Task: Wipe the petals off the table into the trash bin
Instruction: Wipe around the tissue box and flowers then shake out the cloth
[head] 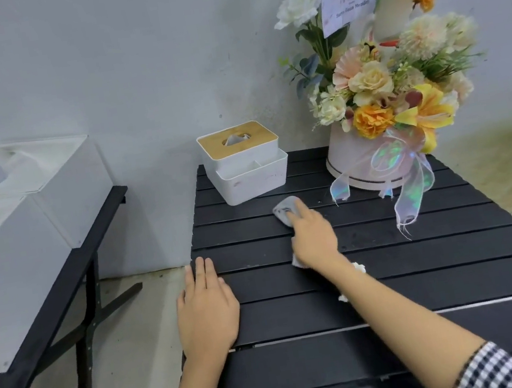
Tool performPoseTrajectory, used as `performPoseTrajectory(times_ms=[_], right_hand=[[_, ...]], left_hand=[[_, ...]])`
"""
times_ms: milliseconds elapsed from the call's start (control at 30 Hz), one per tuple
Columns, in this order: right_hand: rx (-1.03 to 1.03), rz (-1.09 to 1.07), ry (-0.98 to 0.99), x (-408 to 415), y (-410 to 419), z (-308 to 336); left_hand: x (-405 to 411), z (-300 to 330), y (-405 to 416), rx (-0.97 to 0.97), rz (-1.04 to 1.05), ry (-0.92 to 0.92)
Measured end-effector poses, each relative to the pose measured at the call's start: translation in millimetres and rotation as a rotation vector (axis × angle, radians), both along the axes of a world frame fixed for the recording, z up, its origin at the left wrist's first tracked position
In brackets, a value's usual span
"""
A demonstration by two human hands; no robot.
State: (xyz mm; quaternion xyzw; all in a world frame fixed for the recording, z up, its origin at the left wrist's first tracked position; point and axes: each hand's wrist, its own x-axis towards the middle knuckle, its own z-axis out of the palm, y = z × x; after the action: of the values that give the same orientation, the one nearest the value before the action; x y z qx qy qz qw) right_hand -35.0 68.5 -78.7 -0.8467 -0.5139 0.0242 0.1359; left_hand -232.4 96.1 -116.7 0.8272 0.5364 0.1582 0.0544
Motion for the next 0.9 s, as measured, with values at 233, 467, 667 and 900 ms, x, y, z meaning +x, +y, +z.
performPoseTrajectory(times_ms=[233,467,667,900], right_hand=[[0.102,-0.132,0.018,-32.7,-27.8,23.7],[0.164,0.010,-0.061,-68.1,-91.6,-23.0],[0.093,-0.214,-0.063,2.6,-138.2,-13.4],[0.225,-0.039,-0.037,-66.3,-54.9,9.1]], left_hand=[[1.8,4.2,-3.3,-0.021,0.028,0.012],[-0.6,5.0,-3.9,-0.018,-0.016,0.021],[0.7,8.3,-8.1,0.062,-0.168,0.071],[2.6,6.7,-3.9,0.030,-0.209,0.020]])
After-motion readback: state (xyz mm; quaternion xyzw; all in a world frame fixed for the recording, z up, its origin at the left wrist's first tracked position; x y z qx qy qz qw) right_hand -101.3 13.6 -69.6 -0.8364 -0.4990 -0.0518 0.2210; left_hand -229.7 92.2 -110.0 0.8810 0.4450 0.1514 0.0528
